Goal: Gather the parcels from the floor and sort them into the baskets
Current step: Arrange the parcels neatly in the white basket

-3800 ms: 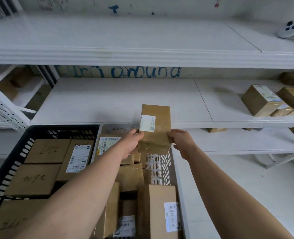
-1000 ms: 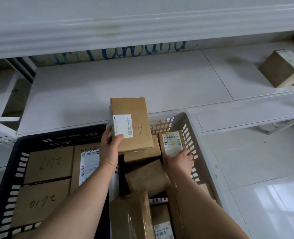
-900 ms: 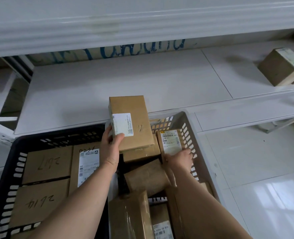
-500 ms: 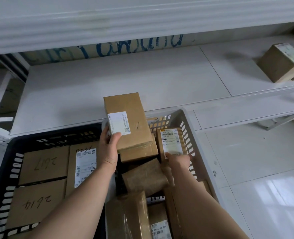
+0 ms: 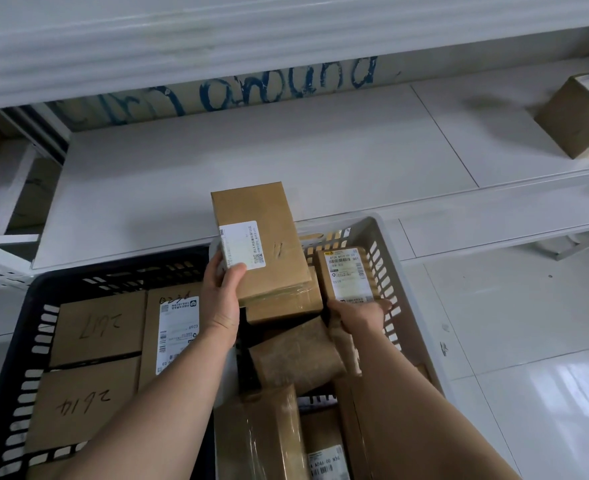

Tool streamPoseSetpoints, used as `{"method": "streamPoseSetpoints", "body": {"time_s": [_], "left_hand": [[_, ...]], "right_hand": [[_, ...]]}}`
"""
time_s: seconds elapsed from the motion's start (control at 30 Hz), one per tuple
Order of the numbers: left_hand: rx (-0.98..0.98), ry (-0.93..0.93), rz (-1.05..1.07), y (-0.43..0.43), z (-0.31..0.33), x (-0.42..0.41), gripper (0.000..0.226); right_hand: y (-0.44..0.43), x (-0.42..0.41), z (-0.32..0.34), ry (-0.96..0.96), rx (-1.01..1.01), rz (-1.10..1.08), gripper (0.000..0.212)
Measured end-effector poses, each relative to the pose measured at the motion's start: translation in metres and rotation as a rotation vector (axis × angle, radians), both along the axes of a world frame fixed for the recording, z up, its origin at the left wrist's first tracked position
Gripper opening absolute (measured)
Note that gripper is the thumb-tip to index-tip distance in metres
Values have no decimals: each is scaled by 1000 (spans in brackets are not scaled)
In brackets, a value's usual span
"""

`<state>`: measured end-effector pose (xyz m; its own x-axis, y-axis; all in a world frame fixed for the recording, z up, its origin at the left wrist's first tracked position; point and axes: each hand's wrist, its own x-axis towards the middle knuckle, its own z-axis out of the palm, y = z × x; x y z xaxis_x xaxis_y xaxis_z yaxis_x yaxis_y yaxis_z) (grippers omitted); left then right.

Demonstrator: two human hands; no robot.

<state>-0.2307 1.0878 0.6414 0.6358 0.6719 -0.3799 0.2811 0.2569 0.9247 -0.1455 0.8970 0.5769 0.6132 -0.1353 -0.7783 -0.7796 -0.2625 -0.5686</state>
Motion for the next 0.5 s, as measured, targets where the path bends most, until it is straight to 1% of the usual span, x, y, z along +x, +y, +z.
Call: {"method": "streamPoseSetpoints", "body": {"time_s": [0.07, 0.1, 0.17, 0.23, 0.33, 0.4, 0.47, 0.5], "left_hand": [[-6, -4, 6, -1, 2, 1, 78], [-5, -7, 5, -1, 2, 1, 77], [-12, -17, 8, -2, 2, 1, 75], [-18, -19, 13, -4, 3, 0, 75], [-25, -9, 19, -4, 4, 0, 74], [-27, -8, 17, -4, 7, 1, 74], [-35, -8, 27, -3, 9, 2, 69], [-41, -12, 31, -2, 9, 2, 66]], "right_hand": [[1, -4, -1, -66, -40, -20, 33], [3, -7, -3, -94, -83, -20, 39], [10, -13, -3, -126, -182, 16, 59], [15, -16, -2, -144, -252, 35, 70], [18, -17, -1, -158, -302, 73, 72], [19, -17, -4, -158, -325, 126, 78], [18, -16, -8, -158, -340, 201, 85], [17, -14, -9, -158, -336, 224, 84]]}}
